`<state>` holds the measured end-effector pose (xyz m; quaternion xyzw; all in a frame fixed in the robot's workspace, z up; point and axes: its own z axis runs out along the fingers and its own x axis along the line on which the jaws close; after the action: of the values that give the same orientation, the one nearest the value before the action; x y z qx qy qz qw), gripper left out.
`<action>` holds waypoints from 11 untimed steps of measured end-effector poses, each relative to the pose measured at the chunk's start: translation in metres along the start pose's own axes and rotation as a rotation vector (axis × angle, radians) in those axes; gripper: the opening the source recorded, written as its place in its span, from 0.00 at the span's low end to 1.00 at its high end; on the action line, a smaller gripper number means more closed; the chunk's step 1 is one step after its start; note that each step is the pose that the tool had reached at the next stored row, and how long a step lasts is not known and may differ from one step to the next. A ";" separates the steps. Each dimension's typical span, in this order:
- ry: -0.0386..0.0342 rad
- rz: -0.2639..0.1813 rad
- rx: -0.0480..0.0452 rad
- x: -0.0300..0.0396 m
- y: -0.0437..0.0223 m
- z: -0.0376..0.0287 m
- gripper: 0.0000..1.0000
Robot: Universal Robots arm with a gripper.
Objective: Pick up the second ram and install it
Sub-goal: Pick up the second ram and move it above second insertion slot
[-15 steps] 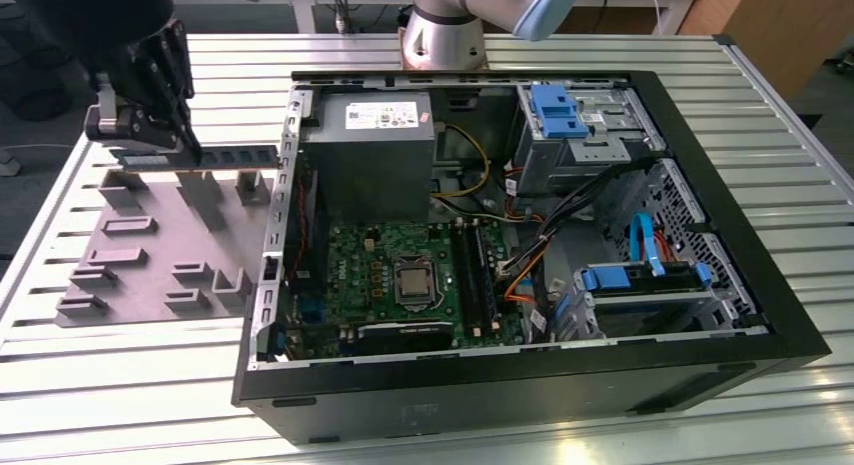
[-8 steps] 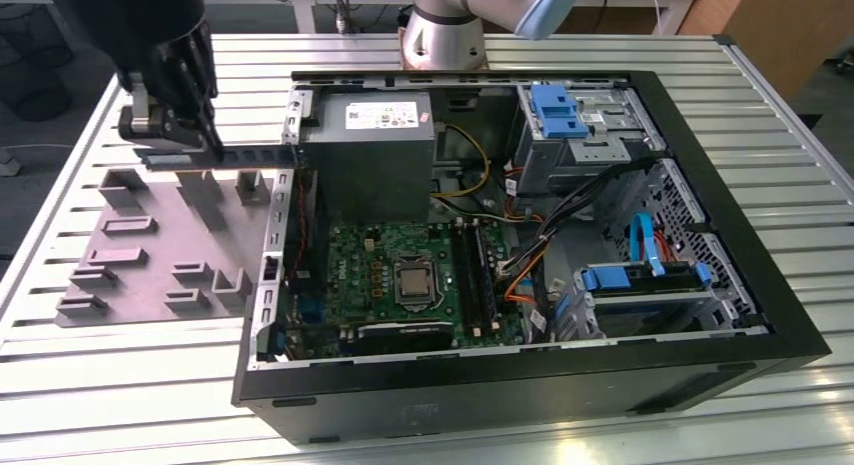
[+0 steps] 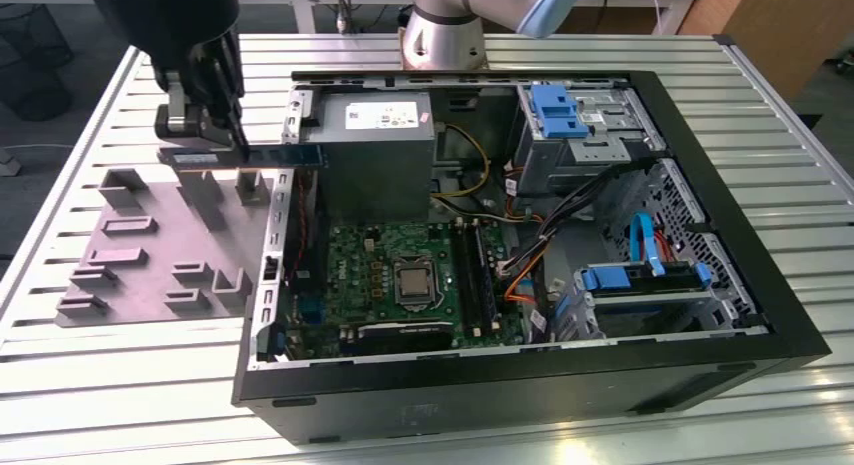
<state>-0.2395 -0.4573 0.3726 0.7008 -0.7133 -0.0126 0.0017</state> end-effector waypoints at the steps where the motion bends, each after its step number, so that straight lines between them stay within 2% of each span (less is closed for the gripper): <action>1: 0.0001 -0.003 -0.0001 0.0000 -0.0013 0.0000 0.14; 6: 0.0002 -0.010 -0.0004 -0.0001 -0.0098 -0.0002 0.14; 11: 0.0002 -0.010 -0.0017 -0.0003 -0.0243 -0.0005 0.14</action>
<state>-0.2151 -0.4574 0.3726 0.7042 -0.7099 -0.0131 0.0023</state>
